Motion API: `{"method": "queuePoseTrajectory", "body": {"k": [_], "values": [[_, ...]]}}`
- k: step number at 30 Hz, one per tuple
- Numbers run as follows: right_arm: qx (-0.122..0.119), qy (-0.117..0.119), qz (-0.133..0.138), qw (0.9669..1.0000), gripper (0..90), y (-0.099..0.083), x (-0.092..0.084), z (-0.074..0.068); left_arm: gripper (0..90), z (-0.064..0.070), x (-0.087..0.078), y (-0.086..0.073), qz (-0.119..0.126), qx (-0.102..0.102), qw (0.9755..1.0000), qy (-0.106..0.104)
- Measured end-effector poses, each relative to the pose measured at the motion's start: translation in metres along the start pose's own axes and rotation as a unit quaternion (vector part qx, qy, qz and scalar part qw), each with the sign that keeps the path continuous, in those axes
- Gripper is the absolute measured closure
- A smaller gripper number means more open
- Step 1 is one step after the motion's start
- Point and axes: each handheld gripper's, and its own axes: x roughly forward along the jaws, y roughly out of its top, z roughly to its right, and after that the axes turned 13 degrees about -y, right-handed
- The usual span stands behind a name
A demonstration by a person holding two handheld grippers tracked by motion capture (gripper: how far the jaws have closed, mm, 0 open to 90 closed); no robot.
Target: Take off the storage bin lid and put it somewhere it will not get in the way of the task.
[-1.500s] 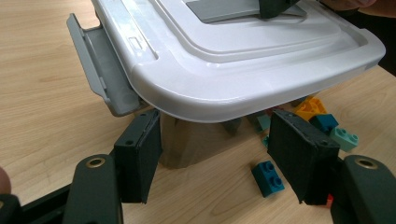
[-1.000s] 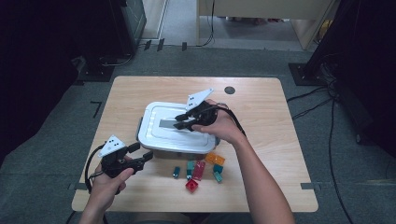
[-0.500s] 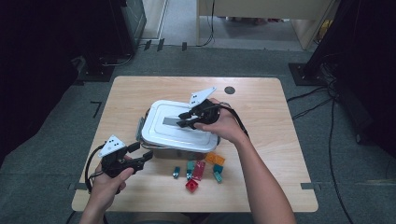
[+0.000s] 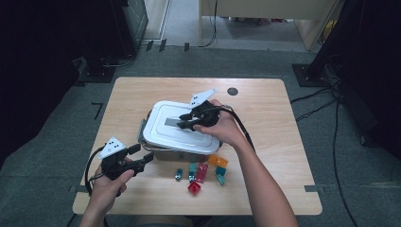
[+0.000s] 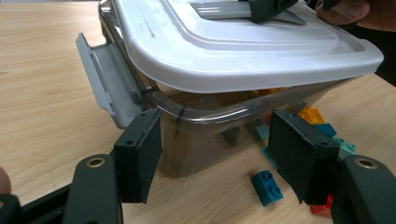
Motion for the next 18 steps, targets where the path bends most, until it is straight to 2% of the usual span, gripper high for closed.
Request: {"method": "queuePoseTrajectory", "body": {"k": [5, 7, 10, 14, 18], "values": [[-0.001, 0.001, 0.005, 1.0, 68.1, -0.002, -0.003, 0.0, 35.2, -0.003, -0.002, -0.001, 0.003, -0.004, 1.0, 0.004], [0.006, -0.005, 0.013, 0.9999, 68.1, -0.005, -0.005, 0.001, 35.2, -0.005, -0.003, -0.001, 0.004, -0.006, 1.0, 0.006], [0.03, -0.013, 0.021, 0.9993, 68.2, -0.012, -0.013, 0.006, 35.2, -0.007, -0.005, -0.001, 0.009, -0.008, 0.9999, 0.009], [0.035, -0.021, 0.023, 0.9989, 68.2, -0.017, -0.02, 0.01, 35.0, -0.01, -0.007, -0.002, 0.013, -0.011, 0.9998, 0.014], [0.047, -0.041, 0.037, 0.9974, 68.2, -0.023, -0.036, 0.016, 32.1, -0.016, -0.011, -0.004, 0.025, -0.019, 0.9993, 0.018]]}}
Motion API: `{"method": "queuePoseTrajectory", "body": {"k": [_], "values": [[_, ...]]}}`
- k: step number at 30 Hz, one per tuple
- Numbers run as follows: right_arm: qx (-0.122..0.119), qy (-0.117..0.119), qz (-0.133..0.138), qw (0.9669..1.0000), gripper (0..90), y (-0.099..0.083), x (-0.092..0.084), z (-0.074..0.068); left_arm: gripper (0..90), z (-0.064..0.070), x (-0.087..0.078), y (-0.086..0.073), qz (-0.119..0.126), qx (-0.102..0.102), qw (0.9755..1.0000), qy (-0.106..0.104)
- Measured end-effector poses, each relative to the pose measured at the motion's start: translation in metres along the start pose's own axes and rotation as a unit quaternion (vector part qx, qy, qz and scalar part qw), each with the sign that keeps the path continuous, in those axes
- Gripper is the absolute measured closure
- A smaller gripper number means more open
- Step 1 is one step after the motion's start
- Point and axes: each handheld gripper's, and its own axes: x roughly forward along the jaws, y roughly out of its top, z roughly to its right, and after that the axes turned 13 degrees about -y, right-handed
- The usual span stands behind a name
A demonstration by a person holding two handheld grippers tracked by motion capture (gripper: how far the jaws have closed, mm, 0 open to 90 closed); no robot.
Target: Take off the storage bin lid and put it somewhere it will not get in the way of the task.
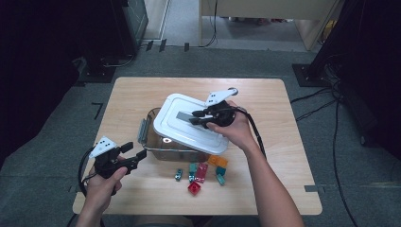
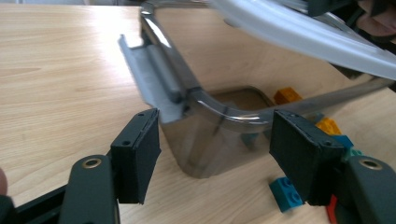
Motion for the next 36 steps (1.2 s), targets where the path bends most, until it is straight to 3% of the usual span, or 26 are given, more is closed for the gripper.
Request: {"method": "queuePoseTrajectory", "body": {"k": [7, 12, 13, 15, 26, 27, 28, 31, 33, 35, 36], "values": [[0.017, -0.023, 0.001, 0.9996, 68.2, -0.014, -0.018, 0.01, 19.3, -0.015, -0.007, -0.006, 0.009, -0.014, 0.9993, 0.034], [0.031, -0.036, 0.01, 0.9988, 68.2, -0.023, -0.028, 0.016, 15.0, -0.026, -0.009, -0.015, 0.012, -0.019, 0.998, 0.059], [0.034, -0.038, 0.011, 0.9986, 68.2, -0.025, -0.031, 0.017, 14.9, -0.028, -0.009, -0.018, 0.012, -0.02, 0.9975, 0.067], [0.04, -0.043, 0.015, 0.9982, 68.2, -0.028, -0.035, 0.02, 15.0, -0.036, -0.007, -0.028, 0.002, -0.017, 0.9944, 0.104], [0.063, -0.067, 0.023, 0.9955, 68.2, -0.045, -0.061, 0.032, 15.0, -0.057, 0.0, -0.059, -0.027, -0.046, 0.9894, 0.135], [0.066, -0.07, 0.024, 0.9951, 68.2, -0.047, -0.063, 0.033, 15.0, -0.058, 0.005, -0.063, -0.044, -0.041, 0.9874, 0.146], [0.068, -0.072, 0.024, 0.9948, 68.2, -0.048, -0.065, 0.034, 15.1, -0.058, 0.005, -0.063, -0.044, -0.041, 0.9874, 0.146], [0.074, -0.082, 0.025, 0.9936, 68.2, -0.054, -0.073, 0.038, 15.0, -0.057, 0.014, -0.07, -0.075, -0.024, 0.9816, 0.174], [0.079, -0.087, 0.025, 0.9928, 68.2, -0.059, -0.079, 0.04, 15.0, -0.058, 0.018, -0.074, -0.089, -0.021, 0.98, 0.177], [0.082, -0.092, 0.029, 0.992, 68.2, -0.064, -0.083, 0.043, 15.0, -0.057, 0.024, -0.077, -0.107, -0.015, 0.9769, 0.185], [0.087, -0.095, 0.028, 0.9913, 68.2, -0.067, -0.086, 0.044, 14.9, -0.057, 0.024, -0.077, -0.107, -0.015, 0.9769, 0.185]]}}
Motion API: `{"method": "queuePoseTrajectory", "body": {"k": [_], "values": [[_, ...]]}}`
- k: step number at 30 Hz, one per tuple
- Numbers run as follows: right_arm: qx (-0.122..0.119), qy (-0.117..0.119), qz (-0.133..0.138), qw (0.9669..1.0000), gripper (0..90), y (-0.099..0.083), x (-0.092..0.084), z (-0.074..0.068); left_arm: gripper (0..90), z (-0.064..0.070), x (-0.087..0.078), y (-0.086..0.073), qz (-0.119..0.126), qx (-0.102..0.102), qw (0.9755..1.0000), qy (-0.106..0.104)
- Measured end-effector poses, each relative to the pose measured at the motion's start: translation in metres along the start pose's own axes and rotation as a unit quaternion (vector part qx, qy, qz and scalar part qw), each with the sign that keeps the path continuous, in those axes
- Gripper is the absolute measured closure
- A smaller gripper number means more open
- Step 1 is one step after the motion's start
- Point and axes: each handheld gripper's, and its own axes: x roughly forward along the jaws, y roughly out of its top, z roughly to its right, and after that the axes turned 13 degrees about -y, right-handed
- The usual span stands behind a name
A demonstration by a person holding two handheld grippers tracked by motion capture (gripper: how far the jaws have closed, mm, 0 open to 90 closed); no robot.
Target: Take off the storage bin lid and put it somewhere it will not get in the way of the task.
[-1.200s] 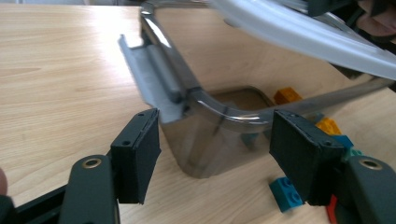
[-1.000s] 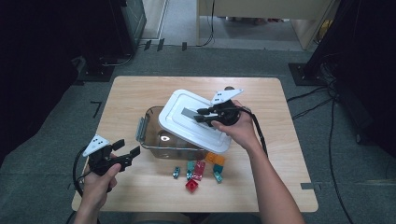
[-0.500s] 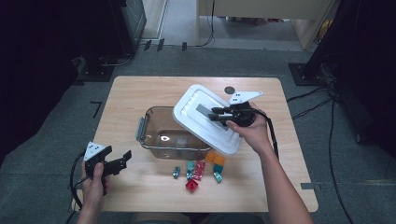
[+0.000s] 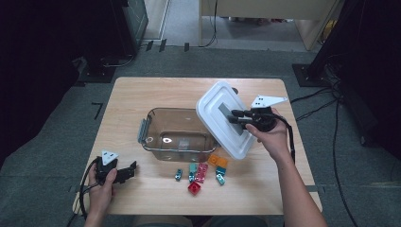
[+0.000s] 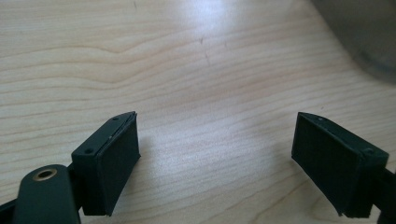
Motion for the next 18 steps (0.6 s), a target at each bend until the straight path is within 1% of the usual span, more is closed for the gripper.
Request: {"method": "queuePoseTrajectory", "body": {"k": [1, 4, 5, 6, 9, 11, 14, 15, 16, 18], "values": [[0.003, -0.003, 0.0, 1.0, 68.2, -0.003, -0.002, 0.002, 14.9, 0.001, 0.001, 0.0, 0.001, 0.001, 1.0, 0.004], [0.014, -0.008, 0.004, 0.9999, 68.2, -0.01, -0.009, 0.008, 14.6, 0.001, 0.002, -0.001, 0.005, 0.001, 1.0, 0.005], [0.014, -0.008, 0.004, 0.9999, 68.2, -0.01, -0.009, 0.008, 14.4, 0.001, 0.002, -0.001, 0.005, 0.001, 1.0, 0.005], [0.021, -0.011, 0.007, 0.9997, 68.2, -0.015, -0.013, 0.012, 14.1, 0.001, 0.002, -0.002, 0.006, 0.002, 1.0, 0.005], [0.025, -0.017, 0.008, 0.9995, 68.2, -0.021, -0.017, 0.016, 13.9, 0.001, 0.002, -0.002, 0.007, 0.002, 1.0, 0.006], [0.038, -0.025, 0.006, 0.9989, 68.2, -0.03, -0.023, 0.022, 13.8, 0.001, 0.002, -0.002, 0.007, 0.002, 1.0, 0.006], [0.048, -0.035, 0.004, 0.9982, 68.2, -0.041, -0.029, 0.028, 13.8, 0.001, 0.002, -0.002, 0.007, 0.002, 1.0, 0.006], [0.048, -0.035, 0.004, 0.9982, 68.2, -0.041, -0.029, 0.028, 13.8, 0.001, 0.002, -0.002, 0.006, 0.002, 1.0, 0.006], [0.056, -0.042, 0.0, 0.9975, 68.2, -0.049, -0.032, 0.033, 13.6, 0.001, 0.002, -0.002, 0.006, 0.002, 1.0, 0.006], [0.062, -0.051, -0.003, 0.9968, 68.2, -0.058, -0.035, 0.036, 13.4, 0.002, 0.002, -0.002, 0.006, 0.002, 1.0, 0.006]]}}
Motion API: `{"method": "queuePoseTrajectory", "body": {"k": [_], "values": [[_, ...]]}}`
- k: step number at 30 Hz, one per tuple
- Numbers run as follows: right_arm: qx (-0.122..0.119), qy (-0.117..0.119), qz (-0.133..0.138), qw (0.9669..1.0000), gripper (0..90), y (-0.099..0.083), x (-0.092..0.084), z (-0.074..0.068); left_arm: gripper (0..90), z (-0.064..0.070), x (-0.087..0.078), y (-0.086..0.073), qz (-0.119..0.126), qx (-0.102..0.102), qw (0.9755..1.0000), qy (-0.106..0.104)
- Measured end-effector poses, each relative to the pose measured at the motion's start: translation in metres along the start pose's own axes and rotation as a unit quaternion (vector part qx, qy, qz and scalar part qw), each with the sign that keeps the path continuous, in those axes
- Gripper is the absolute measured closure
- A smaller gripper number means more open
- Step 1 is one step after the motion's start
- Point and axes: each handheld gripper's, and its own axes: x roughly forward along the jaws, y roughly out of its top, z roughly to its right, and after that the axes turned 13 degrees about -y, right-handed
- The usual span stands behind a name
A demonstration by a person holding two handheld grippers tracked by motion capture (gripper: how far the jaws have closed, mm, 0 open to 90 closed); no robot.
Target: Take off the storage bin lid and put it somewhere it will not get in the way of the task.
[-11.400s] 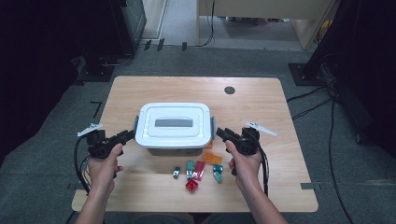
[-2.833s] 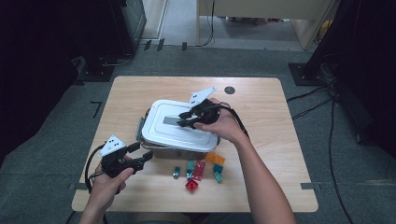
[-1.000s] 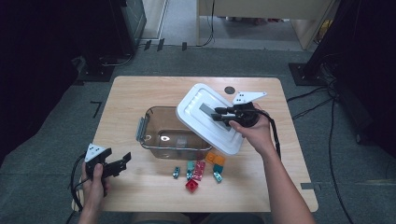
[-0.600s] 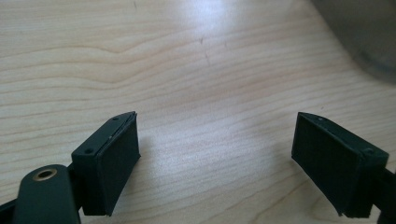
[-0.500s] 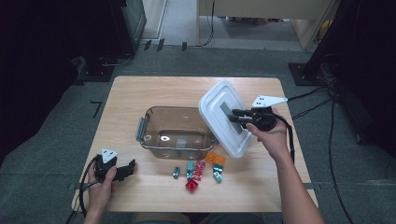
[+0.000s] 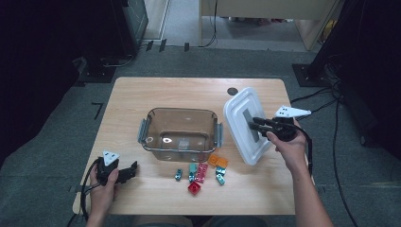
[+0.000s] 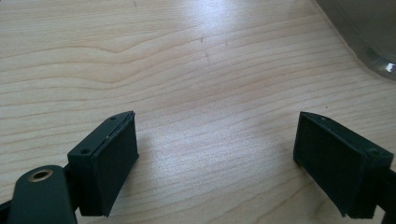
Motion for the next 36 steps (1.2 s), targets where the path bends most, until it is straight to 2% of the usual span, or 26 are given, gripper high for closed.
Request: {"method": "queuePoseTrajectory", "body": {"k": [5, 6, 8, 10, 11, 12, 17, 20, 22, 26, 27, 33, 34, 36], "values": [[0.014, -0.015, -0.005, 0.9998, 68.2, -0.014, -0.001, 0.009, 13.2, 0.0, 0.0, 0.0, 0.0, 0.0, 1.0, 0.0], [0.023, -0.022, -0.008, 0.9995, 68.2, -0.021, 0.0, 0.013, 13.2, 0.0, 0.0, 0.0, 0.0, 0.0, 1.0, 0.0], [0.025, -0.025, -0.009, 0.9993, 68.2, -0.023, 0.0, 0.014, 13.1, 0.0, 0.0, 0.0, 0.0, 0.0, 1.0, 0.0], [0.031, -0.034, -0.012, 0.9989, 68.2, -0.029, 0.003, 0.016, 13.1, 0.0, 0.0, 0.0, 0.0, 0.0, 1.0, 0.0], [0.035, -0.047, -0.02, 0.9981, 68.2, -0.035, 0.007, 0.018, 13.1, 0.0, 0.0, 0.0, 0.0, 0.0, 1.0, 0.0], [0.035, -0.047, -0.02, 0.9981, 68.2, -0.035, 0.007, 0.018, 13.1, 0.0, 0.0, 0.0, 0.0, 0.0, 1.0, -0.001], [0.037, -0.084, -0.06, 0.994, 68.2, -0.052, 0.028, 0.018, 13.1, 0.0, 0.0, 0.0, 0.0, 0.0, 1.0, -0.001], [0.033, -0.096, -0.07, 0.9923, 68.2, -0.056, 0.035, 0.018, 13.1, 0.0, 0.0, 0.0, 0.0, 0.0, 1.0, -0.001], [0.036, -0.117, -0.082, 0.9891, 68.2, -0.061, 0.043, 0.019, 13.2, 0.0, 0.0, 0.0, 0.0, 0.0, 1.0, -0.001], [0.041, -0.13, -0.087, 0.9869, 68.1, -0.065, 0.048, 0.021, 13.1, 0.0, 0.0, 0.0, 0.0, 0.001, 1.0, -0.001], [0.035, -0.136, -0.088, 0.9862, 68.1, -0.067, 0.051, 0.02, 13.1, 0.0, 0.0, 0.0, 0.0, 0.001, 1.0, -0.001], [0.034, -0.148, -0.081, 0.985, 67.6, -0.07, 0.053, 0.017, 13.2, 0.0, 0.0, 0.0, -0.001, 0.001, 1.0, -0.002], [0.042, -0.155, -0.074, 0.9842, 65.4, -0.072, 0.052, 0.015, 13.1, 0.0, 0.0, 0.0, 0.0, 0.0, 1.0, -0.002], [0.043, -0.167, -0.07, 0.9825, 52.1, -0.074, 0.052, 0.012, 12.9, 0.001, 0.001, 0.0, 0.0, 0.0, 1.0, -0.001]]}}
